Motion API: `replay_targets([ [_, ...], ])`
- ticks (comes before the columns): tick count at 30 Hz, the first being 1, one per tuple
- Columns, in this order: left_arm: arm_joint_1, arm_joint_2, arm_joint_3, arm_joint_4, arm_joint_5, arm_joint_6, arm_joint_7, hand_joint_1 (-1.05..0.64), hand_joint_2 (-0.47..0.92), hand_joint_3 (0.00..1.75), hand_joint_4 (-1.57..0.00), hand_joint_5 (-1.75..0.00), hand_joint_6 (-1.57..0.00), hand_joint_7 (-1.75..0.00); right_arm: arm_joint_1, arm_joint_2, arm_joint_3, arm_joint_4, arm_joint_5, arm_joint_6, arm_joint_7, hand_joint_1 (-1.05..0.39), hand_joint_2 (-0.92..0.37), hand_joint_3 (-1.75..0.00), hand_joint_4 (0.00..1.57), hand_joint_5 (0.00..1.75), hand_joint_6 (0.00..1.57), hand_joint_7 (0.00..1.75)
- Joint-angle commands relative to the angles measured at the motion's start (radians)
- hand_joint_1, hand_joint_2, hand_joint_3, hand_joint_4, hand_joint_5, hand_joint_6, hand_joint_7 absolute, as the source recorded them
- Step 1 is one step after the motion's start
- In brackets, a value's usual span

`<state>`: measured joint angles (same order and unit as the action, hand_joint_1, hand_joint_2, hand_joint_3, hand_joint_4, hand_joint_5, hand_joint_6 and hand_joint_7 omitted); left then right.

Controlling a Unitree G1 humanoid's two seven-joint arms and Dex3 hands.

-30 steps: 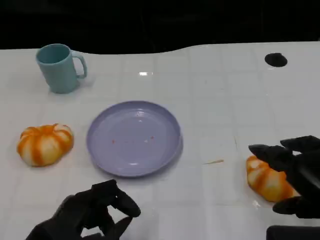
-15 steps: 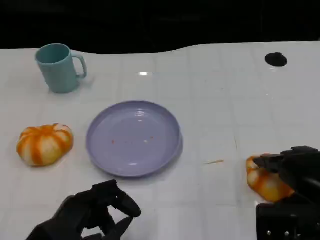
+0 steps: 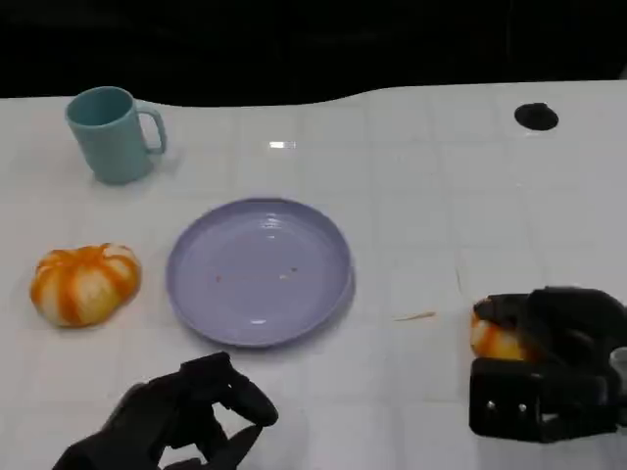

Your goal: Grasp the bread from the table and place it into the plate.

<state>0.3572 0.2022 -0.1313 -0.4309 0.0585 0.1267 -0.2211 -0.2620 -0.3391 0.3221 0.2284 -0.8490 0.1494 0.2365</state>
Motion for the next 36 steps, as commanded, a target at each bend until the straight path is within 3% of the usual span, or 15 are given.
replay_targets([
  [1, 0.006, 0.005, -0.004, -0.018, 0.012, 0.005, 0.005, -0.27, 0.81, 0.64, -0.62, -1.75, -0.63, -1.27, -0.032, 0.024, 0.023, 0.107, 0.023, 0.042, -0.028, -0.51, -0.92, -0.23, 0.42, 0.16, 0.64, 0.06],
  [6, 0.006, 0.005, -0.006, -0.021, 0.02, 0.0, 0.006, -0.27, 0.81, 0.63, -0.6, -1.75, -0.62, -1.27, -0.04, 0.061, -0.008, 0.188, 0.078, -0.016, -0.241, -0.42, -0.92, -0.14, 0.73, 0.26, 0.97, 0.16],
  [7, 0.006, 0.004, -0.006, -0.02, 0.02, -0.001, 0.006, -0.27, 0.82, 0.63, -0.61, -1.75, -0.62, -1.27, -0.04, 0.065, -0.017, 0.21, 0.094, -0.056, -0.31, -0.34, -0.92, -0.11, 0.84, 0.51, 1.06, 0.17],
  [8, 0.005, 0.004, -0.006, -0.02, 0.019, -0.001, 0.005, -0.26, 0.82, 0.63, -0.61, -1.75, -0.62, -1.27, -0.041, 0.068, -0.027, 0.233, 0.111, -0.103, -0.376, -0.24, -0.92, -0.11, 0.85, 0.93, 1.17, 0.18],
  [9, 0.005, 0.003, -0.005, -0.02, 0.018, 0.0, 0.005, -0.27, 0.82, 0.63, -0.61, -1.75, -0.62, -1.27, -0.043, 0.07, -0.035, 0.252, 0.127, -0.145, -0.429, -0.18, -0.85, -0.27, 0.85, 1.17, 1.23, 0.21],
  [10, 0.005, 0.002, -0.005, -0.021, 0.017, 0.002, 0.005, -0.27, 0.82, 0.63, -0.61, -1.75, -0.62, -1.27, -0.046, 0.068, -0.037, 0.269, 0.138, -0.187, -0.474, -0.15, -0.71, -0.56, 0.84, 1.39, 1.24, 0.29],
  [11, 0.005, 0.001, -0.004, -0.021, 0.014, 0.005, 0.005, -0.27, 0.82, 0.62, -0.61, -1.75, -0.62, -1.27, -0.05, 0.064, -0.035, 0.282, 0.144, -0.216, -0.506, -0.11, -0.6, -0.8, 0.86, 1.56, 1.16, 0.57],
  [12, 0.005, 0.0, -0.004, -0.022, 0.013, 0.006, 0.005, -0.26, 0.82, 0.62, -0.61, -1.75, -0.63, -1.27, -0.055, 0.059, -0.03, 0.294, 0.142, -0.238, -0.536, -0.1, -0.54, -0.92, 0.88, 1.67, 1.0, 0.99],
  [15, 0.003, 0.002, -0.005, -0.019, 0.016, -0.001, 0.004, -0.25, 0.82, 0.62, -0.61, -1.75, -0.63, -1.27, -0.069, 0.053, -0.021, 0.316, 0.14, -0.278, -0.586, -0.12, -0.46, -1.03, 0.89, 1.74, 0.77, 1.54],
  [17, 0.002, 0.002, -0.006, -0.018, 0.019, -0.001, 0.005, -0.25, 0.82, 0.62, -0.61, -1.75, -0.63, -1.27, -0.074, 0.053, -0.021, 0.324, 0.142, -0.301, -0.612, -0.12, -0.43, -1.04, 0.89, 1.74, 0.73, 1.63],
  [22, -0.001, 0.001, -0.01, -0.018, 0.024, 0.004, 0.007, -0.24, 0.82, 0.62, -0.61, -1.75, -0.62, -1.26, -0.079, 0.053, -0.023, 0.324, 0.149, -0.36, -0.663, -0.12, -0.36, -1.13, 0.91, 1.75, 0.73, 1.67],
  [28, -0.009, -0.005, -0.012, -0.011, 0.021, 0.009, 0.009, -0.22, 0.82, 0.62, -0.62, -1.75, -0.63, -1.26, -0.094, 0.052, -0.021, 0.302, 0.151, -0.405, -0.675, -0.11, -0.38, -1.1, 0.93, 1.75, 0.69, 1.74],
  [32, -0.01, -0.012, -0.012, -0.011, 0.015, 0.017, 0.008, -0.22, 0.82, 0.63, -0.63, -1.75, -0.63, -1.26, -0.099, 0.059, -0.027, 0.25, 0.167, -0.415, -0.648, -0.11, -0.37, -1.12, 0.95, 1.75, 0.77, 1.57],
  [36, -0.007, -0.018, -0.014, -0.014, 0.017, 0.024, 0.008, -0.21, 0.82, 0.63, -0.64, -1.75, -0.63, -1.27, -0.092, 0.071, -0.029, 0.176, 0.201, -0.432, -0.612, -0.09, -0.29, -1.28, 0.96, 1.75, 0.79, 1.61],
])
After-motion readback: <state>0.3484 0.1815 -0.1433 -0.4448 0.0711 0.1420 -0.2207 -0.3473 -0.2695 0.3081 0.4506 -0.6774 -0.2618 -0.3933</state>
